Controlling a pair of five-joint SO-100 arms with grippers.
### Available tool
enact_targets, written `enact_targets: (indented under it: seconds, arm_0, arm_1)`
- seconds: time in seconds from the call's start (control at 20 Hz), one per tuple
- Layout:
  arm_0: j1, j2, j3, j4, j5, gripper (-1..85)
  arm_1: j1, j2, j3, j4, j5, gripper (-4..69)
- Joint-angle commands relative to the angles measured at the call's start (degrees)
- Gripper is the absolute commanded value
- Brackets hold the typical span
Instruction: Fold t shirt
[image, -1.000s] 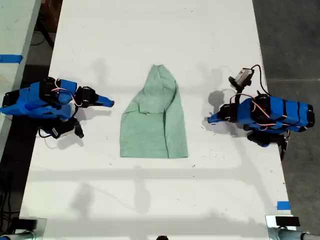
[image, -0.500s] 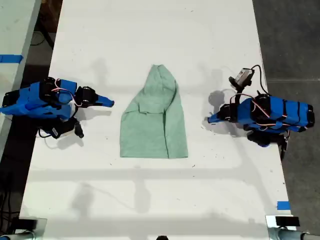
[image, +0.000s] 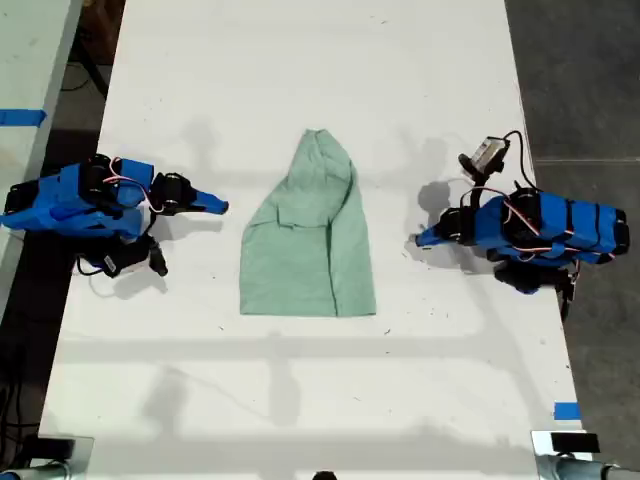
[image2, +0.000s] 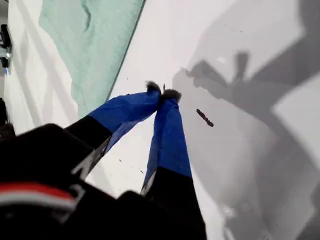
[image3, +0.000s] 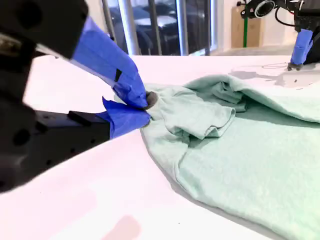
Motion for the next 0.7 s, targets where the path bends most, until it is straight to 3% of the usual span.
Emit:
enact_targets:
  seconds: [0.0, 0.65]
  arm_0:
    - [-0.6, 0.5, 0.1, -0.2, -0.4, -0.1]
    - [-0.8, 0.5, 0.0, -0.3, 0.0, -0.1]
  arm_1:
    - [-0.2, 0.8, 2.9, 0.3, 0.6, 2.1]
    - [-0.1, 0.8, 2.9, 0.3, 1.0, 2.1]
